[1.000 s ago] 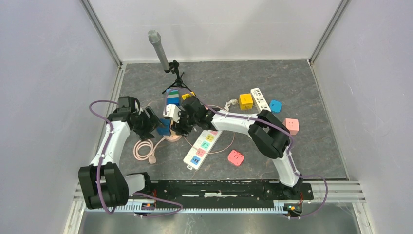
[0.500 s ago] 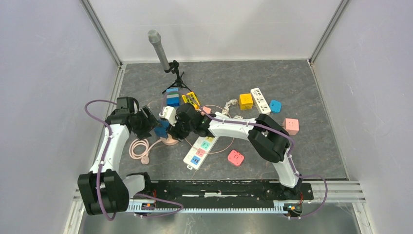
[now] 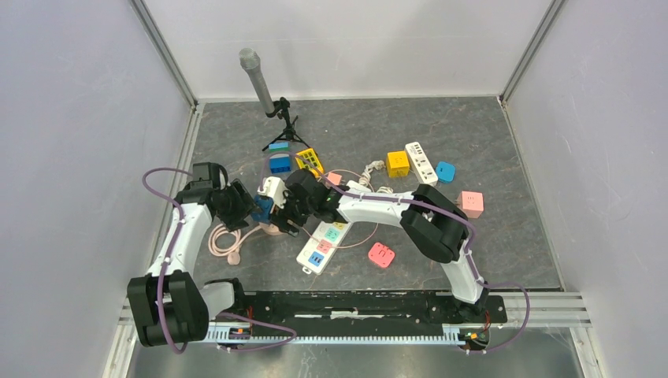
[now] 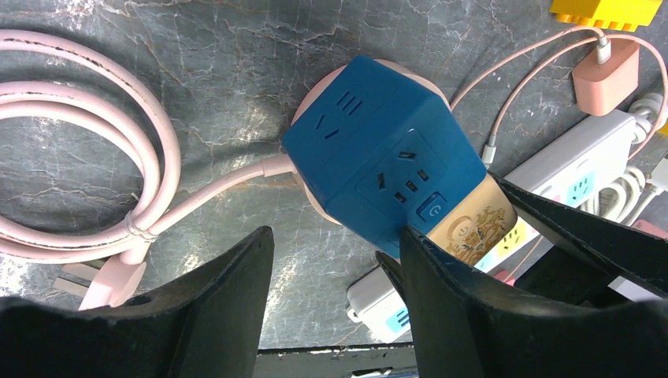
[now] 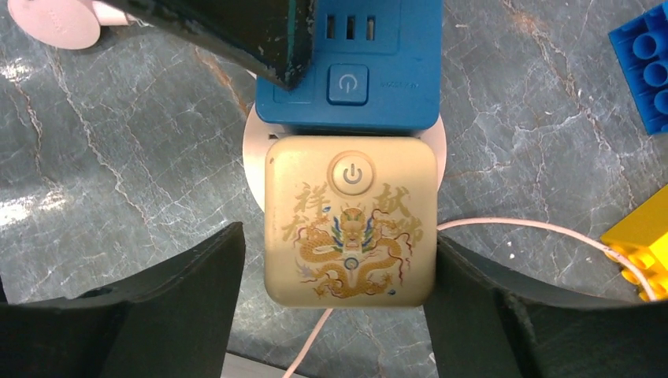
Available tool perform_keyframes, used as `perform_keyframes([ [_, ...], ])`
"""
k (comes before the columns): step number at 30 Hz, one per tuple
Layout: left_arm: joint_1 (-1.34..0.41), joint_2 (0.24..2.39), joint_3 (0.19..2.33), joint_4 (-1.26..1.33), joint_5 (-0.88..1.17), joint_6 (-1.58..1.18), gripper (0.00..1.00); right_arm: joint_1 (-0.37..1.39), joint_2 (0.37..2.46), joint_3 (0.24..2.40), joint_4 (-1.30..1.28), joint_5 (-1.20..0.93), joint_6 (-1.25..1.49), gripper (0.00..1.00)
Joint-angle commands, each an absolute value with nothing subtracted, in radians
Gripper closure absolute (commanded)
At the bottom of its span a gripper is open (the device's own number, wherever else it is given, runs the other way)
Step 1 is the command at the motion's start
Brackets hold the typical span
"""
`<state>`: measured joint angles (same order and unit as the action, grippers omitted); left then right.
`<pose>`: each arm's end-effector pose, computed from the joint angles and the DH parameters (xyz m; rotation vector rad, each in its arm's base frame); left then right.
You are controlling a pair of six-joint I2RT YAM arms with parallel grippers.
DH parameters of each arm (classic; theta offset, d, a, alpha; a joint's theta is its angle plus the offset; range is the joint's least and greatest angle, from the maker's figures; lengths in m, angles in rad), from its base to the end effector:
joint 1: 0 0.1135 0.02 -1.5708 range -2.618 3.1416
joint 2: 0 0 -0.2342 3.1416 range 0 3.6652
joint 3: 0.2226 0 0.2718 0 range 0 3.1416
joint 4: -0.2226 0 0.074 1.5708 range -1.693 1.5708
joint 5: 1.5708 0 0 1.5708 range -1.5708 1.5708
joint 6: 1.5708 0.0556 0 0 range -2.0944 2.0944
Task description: Pull the plug off the socket
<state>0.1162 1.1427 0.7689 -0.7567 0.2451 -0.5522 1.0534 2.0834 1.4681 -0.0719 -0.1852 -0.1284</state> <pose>0.2459 0.0151 0.1699 -0.8239 2.6020 -0.4601 0.2312 0.4269 0.1320 -1.3882 1.8849 0.6879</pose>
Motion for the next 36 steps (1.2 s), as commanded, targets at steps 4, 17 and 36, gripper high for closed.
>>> perform_keyframes([
  [4,0.116,1.130,0.760,-0.711,0.280,-0.573,0.33,1.049,2.089,1.534,-0.053,-0.259,-0.184,0.31],
  [17,0.116,1.092,0.742,-0.649,0.300,-0.618,0.37,1.049,2.077,1.493,-0.008,-0.207,-0.166,0.52],
  [36,0.115,1.139,0.671,-0.684,0.191,-0.647,0.52,1.009,2.034,1.442,0.156,-0.374,-0.039,1.00],
])
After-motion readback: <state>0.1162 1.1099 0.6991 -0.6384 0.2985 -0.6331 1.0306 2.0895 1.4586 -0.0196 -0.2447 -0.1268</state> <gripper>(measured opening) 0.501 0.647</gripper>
